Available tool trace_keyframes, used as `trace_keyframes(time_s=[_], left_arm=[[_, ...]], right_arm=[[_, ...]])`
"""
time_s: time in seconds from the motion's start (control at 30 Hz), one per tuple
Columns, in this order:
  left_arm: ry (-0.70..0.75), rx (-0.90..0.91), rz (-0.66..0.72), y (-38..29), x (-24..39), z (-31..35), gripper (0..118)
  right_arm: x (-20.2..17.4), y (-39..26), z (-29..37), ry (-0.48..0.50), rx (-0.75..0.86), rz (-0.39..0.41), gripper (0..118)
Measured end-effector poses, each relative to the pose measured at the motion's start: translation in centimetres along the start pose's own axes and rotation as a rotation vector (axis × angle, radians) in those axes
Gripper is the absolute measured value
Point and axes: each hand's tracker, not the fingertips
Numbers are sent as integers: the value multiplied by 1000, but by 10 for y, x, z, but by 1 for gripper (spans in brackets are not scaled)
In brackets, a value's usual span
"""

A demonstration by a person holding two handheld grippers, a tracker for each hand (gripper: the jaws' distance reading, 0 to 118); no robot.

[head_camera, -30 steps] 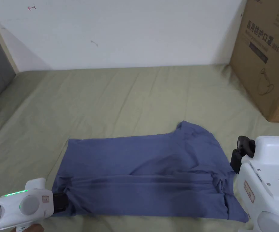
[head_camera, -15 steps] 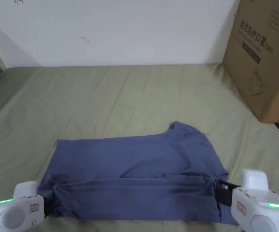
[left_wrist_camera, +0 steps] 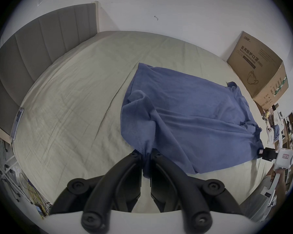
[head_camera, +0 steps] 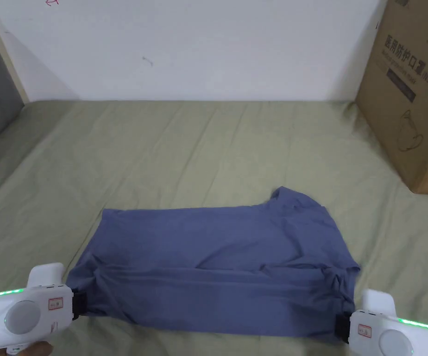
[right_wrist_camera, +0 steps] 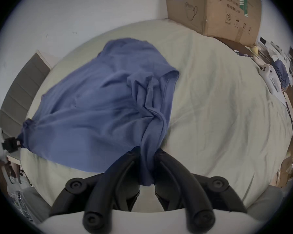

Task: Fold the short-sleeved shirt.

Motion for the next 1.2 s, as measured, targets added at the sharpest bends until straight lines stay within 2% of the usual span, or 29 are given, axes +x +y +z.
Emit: trace_keyframes(time_s=[0.13,0.23,0.37,0.47,0.6,0.7,0.8,0.83,0.87,0.9,0.93,0.97,1.03,1.2], left_arm=[[-19,9,39,-7,-10,11,7],[-3,6,39,-18,-17,23,7],[-24,-33,76,-48,-34,35,7],[-17,-68,87,-74,-40,33,7],[12,-127,88,-102,-45,12,7],[32,-116,74,-110,-38,9,7],[51,-110,52,-106,-31,13,11],[50,-112,54,-102,-29,17,19],[39,-113,77,-99,-28,23,36],[7,-95,109,-95,-27,30,68],[-28,-50,141,-90,-24,40,85],[-54,8,157,-83,-18,53,89],[-109,127,158,-66,-9,80,89],[-121,397,52,-19,33,148,89]], right_arm=[[3,2,34,28,81,-16,14],[7,-6,56,-1,107,25,14],[18,-31,69,19,73,39,14],[23,-56,61,-9,10,66,14],[30,-85,32,-29,-64,10,14],[29,-89,31,-30,-32,-24,14],[26,-84,39,-31,-24,-8,15],[24,-80,45,-35,-17,5,26],[22,-82,49,-43,-5,16,48],[18,-82,55,-47,16,25,83],[11,-71,72,-31,63,39,97],[6,-66,86,-9,120,41,101],[-3,-46,115,32,222,59,100],[-35,5,186,45,486,160,100]])
